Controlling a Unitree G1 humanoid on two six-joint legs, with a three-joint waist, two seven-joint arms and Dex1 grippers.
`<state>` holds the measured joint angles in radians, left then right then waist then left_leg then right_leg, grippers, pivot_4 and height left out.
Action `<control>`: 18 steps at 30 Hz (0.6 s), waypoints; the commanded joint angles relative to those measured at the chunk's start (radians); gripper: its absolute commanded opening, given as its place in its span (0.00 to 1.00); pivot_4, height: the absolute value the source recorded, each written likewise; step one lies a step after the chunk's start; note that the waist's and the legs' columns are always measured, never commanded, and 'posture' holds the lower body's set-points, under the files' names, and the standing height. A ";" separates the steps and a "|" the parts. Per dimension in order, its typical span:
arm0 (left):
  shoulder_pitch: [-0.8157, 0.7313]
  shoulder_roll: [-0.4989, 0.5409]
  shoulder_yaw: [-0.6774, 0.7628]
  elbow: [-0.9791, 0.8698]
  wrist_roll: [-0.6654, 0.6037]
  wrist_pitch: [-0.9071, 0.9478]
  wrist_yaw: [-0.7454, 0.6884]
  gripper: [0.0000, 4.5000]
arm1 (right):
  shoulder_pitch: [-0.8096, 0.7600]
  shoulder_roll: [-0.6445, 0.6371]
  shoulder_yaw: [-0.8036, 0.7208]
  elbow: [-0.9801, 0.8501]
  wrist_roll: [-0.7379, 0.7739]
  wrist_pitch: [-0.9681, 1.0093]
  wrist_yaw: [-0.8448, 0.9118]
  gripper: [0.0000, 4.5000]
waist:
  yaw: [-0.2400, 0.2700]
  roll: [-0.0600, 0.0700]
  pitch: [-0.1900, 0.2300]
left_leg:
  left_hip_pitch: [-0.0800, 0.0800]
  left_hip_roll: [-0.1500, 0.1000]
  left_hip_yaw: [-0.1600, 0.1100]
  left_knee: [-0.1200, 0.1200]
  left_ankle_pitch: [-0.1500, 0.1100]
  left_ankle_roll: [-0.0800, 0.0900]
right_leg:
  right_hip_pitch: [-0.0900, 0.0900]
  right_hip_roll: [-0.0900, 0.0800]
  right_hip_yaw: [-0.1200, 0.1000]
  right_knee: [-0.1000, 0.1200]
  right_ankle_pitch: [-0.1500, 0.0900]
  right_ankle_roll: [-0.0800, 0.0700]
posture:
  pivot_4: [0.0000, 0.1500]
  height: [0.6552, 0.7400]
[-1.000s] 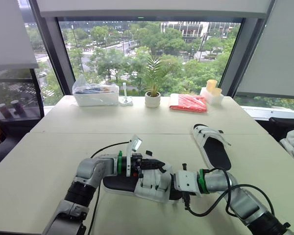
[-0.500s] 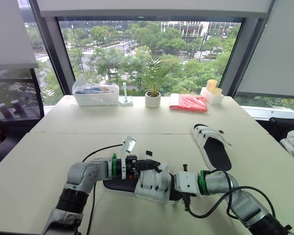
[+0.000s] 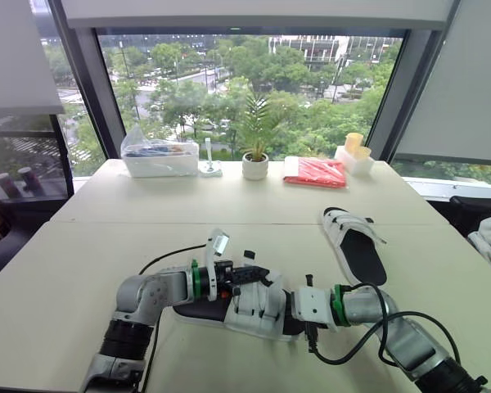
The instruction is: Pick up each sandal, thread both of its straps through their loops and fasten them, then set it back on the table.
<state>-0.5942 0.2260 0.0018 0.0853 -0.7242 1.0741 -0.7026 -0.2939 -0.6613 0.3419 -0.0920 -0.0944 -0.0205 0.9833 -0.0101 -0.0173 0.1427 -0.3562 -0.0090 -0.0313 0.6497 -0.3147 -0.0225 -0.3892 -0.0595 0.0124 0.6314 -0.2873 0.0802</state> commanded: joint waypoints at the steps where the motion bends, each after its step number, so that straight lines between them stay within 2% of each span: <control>1: -0.057 -0.014 0.028 0.010 0.042 -0.051 0.076 0.02 | 0.068 -0.020 0.072 0.049 -0.065 0.059 0.025 0.00 | 0.000 0.000 0.000 | 0.000 0.000 0.000 0.000 0.000 0.000 | 0.000 0.000 0.000 0.000 0.000 0.001 | 1.00 1.00; 4: -0.065 -0.012 0.005 0.004 0.054 -0.033 0.080 0.23 | 0.074 -0.021 0.069 0.044 -0.065 0.065 0.021 0.00 | 0.002 0.000 0.000 | 0.000 0.000 0.000 0.001 0.000 -0.001 | 0.001 0.000 0.000 0.000 0.001 0.001 | 1.00 1.00; 11: -0.120 -0.034 0.076 0.023 0.003 0.008 0.118 0.99 | 0.078 -0.020 0.071 0.040 -0.067 0.071 0.014 0.00 | -0.001 0.000 -0.001 | -0.001 0.000 0.000 -0.002 0.001 -0.001 | -0.001 0.000 0.000 0.000 0.002 0.002 | 1.00 1.00; 15: -0.190 -0.065 0.164 0.051 -0.043 0.037 0.173 0.99 | 0.079 -0.017 0.071 0.037 -0.066 0.073 0.011 0.00 | -0.001 -0.001 0.000 | -0.001 0.000 0.000 -0.002 0.001 -0.002 | -0.001 0.000 0.000 0.000 0.002 0.004 | 1.00 1.00; 18: -0.220 -0.003 0.080 0.031 0.022 -0.042 0.079 0.99 | 0.078 -0.016 0.072 0.040 -0.066 0.071 0.011 0.00 | -0.002 -0.001 0.000 | 0.000 0.000 0.000 -0.002 0.001 -0.003 | -0.001 0.001 0.000 0.000 0.002 0.004 | 1.00 1.00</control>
<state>-0.7918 0.2022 0.1082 0.1473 -0.7222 1.0769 -0.5754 -0.2716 -0.6629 0.3389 -0.1231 -0.0956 -0.0041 0.9676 -0.0117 -0.0180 0.1426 -0.3566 -0.0095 -0.0313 0.6476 -0.3125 -0.0267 -0.3904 -0.0583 0.0119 0.6309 -0.2849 0.0840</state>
